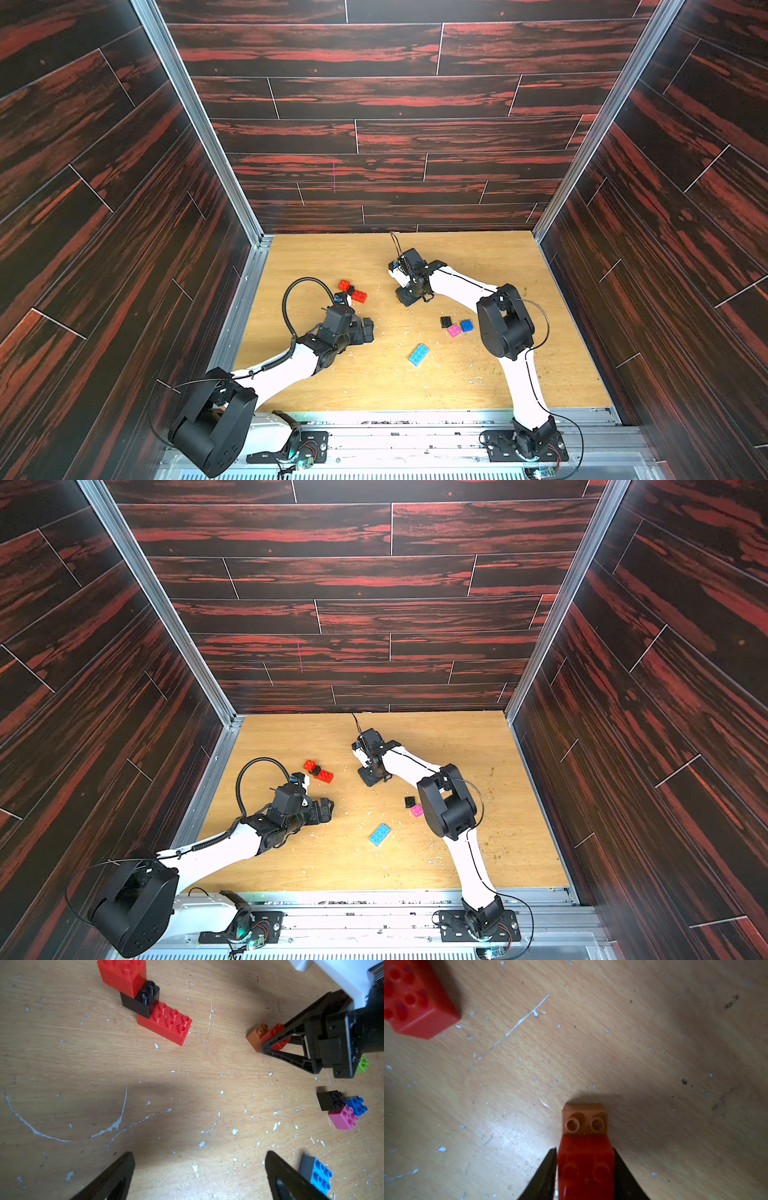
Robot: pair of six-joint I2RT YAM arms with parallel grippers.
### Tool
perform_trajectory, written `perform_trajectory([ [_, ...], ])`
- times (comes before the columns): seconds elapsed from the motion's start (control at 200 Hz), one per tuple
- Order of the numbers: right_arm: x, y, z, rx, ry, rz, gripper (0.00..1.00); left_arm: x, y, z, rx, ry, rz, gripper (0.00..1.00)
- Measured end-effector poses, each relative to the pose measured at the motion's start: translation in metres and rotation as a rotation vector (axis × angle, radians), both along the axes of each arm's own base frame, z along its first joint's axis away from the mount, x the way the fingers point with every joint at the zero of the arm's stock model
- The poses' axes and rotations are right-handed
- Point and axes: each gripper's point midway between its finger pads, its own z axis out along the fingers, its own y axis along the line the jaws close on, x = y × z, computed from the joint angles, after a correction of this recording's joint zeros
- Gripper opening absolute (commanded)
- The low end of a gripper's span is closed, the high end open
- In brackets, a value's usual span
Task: Assemble the letter v with lego
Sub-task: Assemble the lego brick with the lego brick.
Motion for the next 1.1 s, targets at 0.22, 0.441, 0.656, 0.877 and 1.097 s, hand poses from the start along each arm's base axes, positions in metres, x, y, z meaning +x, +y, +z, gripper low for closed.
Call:
perform_trajectory([
  [0.22,0.004,0.003,-0.005,0.013,-0.018,-0.003,0.43,0.000,0.001,0.000,0.003,-0.002,0.003,1.00],
  [0.441,0.004,0.002,-0.015,0.018,-0.026,-0.012,0.42,0.001,0.002,0.000,0.006,-0.003,0.007,1.00],
  [0.656,0.007,0.007,-0.016,0.054,-0.057,-0.029,0.40,0.001,0.004,0.001,0.012,-0.010,0.017,1.00],
  [0.877,0.006,0.008,-0.016,0.077,-0.090,-0.046,0.40,0.000,0.006,0.001,0.017,-0.014,0.024,1.00],
  [1.097,0.003,0.006,-0.016,0.092,-0.120,-0.063,0.40,-0.002,0.008,-0.003,0.023,-0.006,0.029,1.00],
])
